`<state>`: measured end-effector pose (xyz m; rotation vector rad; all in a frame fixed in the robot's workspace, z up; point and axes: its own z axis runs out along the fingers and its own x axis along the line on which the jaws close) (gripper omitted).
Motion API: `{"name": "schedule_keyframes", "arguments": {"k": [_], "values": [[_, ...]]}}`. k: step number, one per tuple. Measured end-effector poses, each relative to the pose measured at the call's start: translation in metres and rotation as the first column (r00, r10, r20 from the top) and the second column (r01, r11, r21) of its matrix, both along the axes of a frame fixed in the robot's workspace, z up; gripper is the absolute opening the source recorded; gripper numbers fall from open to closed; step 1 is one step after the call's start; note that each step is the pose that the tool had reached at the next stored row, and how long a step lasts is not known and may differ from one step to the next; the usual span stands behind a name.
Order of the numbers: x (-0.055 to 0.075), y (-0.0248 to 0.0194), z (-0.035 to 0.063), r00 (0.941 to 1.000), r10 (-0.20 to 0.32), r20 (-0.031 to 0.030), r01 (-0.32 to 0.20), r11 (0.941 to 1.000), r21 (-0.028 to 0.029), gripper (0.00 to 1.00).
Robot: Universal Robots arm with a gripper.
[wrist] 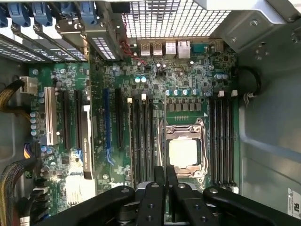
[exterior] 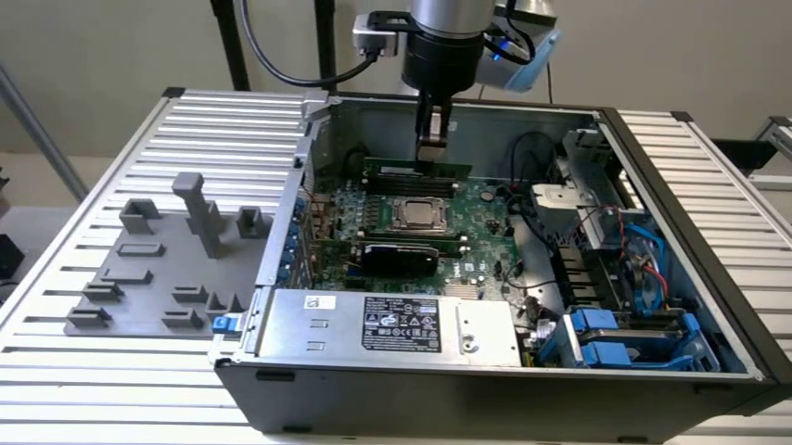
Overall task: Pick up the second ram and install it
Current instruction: 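Insert the second ram into the second slot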
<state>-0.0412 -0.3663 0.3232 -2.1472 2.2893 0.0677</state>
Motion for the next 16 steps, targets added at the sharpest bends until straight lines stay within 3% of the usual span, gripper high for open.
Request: {"name": "schedule_keyframes", "arguments": {"k": [16], "values": [[0.0000, 0.0000, -0.0031, 1.0000, 0.000, 0.0001, 0.000, 1.0000, -0.0015, 0.00]]}}
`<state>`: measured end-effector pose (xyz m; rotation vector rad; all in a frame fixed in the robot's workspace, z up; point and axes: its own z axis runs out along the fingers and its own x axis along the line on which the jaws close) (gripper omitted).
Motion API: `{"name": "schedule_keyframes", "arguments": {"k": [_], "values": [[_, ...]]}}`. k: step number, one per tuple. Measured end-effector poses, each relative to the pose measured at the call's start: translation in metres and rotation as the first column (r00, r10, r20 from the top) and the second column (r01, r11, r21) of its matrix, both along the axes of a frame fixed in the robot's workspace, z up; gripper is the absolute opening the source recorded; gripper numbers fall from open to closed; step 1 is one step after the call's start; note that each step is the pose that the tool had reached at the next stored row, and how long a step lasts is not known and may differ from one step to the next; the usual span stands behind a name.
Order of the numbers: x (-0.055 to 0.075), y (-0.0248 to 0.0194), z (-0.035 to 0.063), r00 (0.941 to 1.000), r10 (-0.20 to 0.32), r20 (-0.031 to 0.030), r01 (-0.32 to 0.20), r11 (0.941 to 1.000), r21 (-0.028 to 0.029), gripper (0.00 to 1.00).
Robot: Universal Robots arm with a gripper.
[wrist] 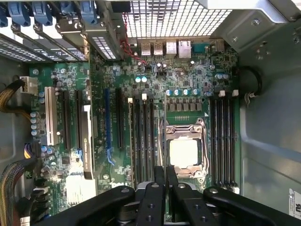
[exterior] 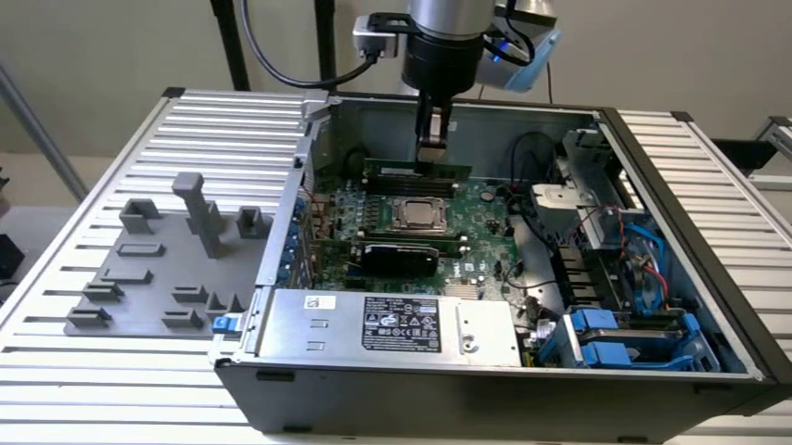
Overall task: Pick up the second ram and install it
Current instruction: 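Insert the second ram into the second slot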
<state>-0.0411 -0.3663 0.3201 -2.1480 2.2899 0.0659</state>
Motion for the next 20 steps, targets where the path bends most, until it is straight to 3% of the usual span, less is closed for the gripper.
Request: {"name": "schedule_keyframes", "arguments": {"k": [11, 20], "values": [[0.000, -0.0011, -0.0199, 1.0000, 0.000, -0.0001, 0.000, 1.0000, -0.0002, 0.00], [0.000, -0.0146, -0.0373, 1.0000, 0.000, 0.0000, 0.000, 1.0000, 0.0000, 0.00]]}}
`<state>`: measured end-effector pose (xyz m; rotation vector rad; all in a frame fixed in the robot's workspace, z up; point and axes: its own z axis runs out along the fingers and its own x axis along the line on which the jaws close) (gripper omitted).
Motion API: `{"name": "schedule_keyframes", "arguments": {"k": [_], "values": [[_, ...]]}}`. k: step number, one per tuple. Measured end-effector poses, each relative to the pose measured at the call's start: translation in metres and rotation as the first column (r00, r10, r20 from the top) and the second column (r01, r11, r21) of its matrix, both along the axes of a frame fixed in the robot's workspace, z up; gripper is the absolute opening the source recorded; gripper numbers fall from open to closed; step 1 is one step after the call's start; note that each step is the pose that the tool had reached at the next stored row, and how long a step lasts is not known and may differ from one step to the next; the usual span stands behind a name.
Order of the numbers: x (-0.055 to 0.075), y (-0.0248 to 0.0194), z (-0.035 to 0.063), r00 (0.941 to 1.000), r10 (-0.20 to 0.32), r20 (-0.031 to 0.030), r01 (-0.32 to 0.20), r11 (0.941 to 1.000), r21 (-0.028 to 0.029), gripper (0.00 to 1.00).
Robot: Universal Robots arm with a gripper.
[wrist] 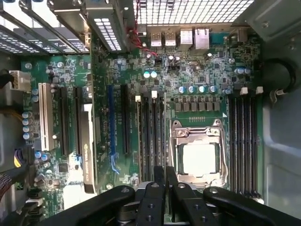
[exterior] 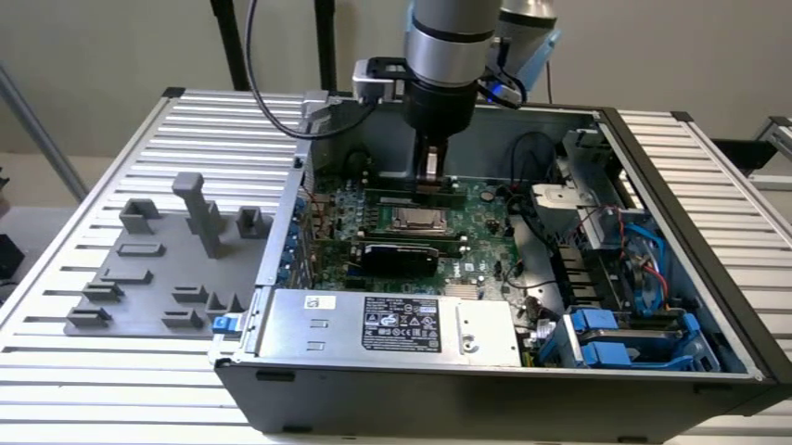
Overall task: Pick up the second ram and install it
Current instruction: 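Insert the second ram into the second slot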
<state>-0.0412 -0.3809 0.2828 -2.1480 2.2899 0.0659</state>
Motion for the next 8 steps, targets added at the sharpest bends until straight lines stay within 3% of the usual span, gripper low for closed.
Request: {"name": "schedule_keyframes", "arguments": {"k": [4, 8], "values": [[0.000, -0.0057, -0.0072, 1.0000, 0.001, 0.0000, -0.001, 1.0000, -0.0002, 0.00], [0.001, -0.0068, -0.0144, 1.0000, 0.002, 0.0000, -0.002, 1.0000, -0.0001, 0.00]]}}
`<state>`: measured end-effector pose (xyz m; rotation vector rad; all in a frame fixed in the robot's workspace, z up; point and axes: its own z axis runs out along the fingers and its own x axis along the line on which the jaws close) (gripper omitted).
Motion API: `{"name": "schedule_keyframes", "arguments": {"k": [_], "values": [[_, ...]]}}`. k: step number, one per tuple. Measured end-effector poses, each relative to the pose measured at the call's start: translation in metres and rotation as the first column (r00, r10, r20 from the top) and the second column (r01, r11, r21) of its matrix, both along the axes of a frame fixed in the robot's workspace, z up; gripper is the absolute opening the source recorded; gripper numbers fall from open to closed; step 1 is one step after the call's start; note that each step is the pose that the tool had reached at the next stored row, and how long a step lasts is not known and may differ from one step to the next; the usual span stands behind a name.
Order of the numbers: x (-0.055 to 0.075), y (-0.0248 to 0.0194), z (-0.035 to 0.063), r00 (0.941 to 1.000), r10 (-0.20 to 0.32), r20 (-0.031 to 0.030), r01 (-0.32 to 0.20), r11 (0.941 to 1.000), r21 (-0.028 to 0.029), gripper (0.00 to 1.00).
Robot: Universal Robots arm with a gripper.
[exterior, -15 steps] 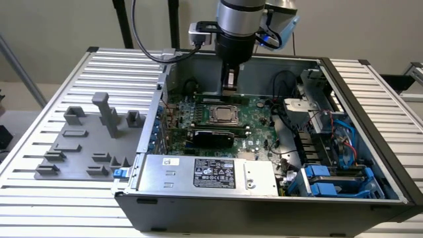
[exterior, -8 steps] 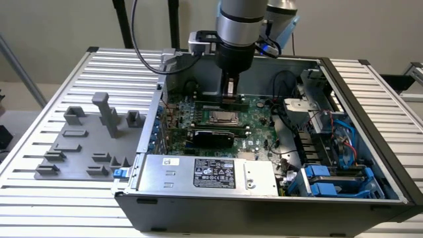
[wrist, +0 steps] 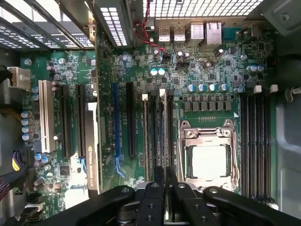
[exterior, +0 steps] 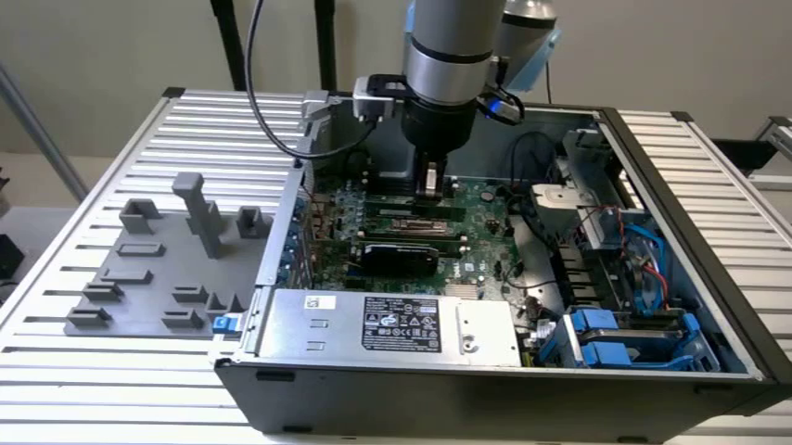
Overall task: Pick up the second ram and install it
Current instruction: 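Insert the second ram into the second slot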
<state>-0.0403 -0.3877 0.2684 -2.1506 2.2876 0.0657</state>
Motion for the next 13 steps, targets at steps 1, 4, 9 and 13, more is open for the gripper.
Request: {"name": "schedule_keyframes", "arguments": {"k": [1, 4, 9, 13], "values": [[0.000, 0.0000, -0.0018, 1.0000, 0.000, -0.0001, 0.000, 1.0000, -0.0001, 0.00], [0.002, 0.0000, -0.0073, 1.0000, 0.001, -0.0001, -0.001, 1.0000, -0.0001, 0.00], [0.003, 0.0002, -0.0164, 1.0000, 0.002, 0.0000, -0.002, 1.0000, 0.0000, 0.00], [0.003, 0.0020, -0.0237, 1.0000, 0.004, -0.0001, -0.004, 1.0000, -0.0001, 0.00]]}}
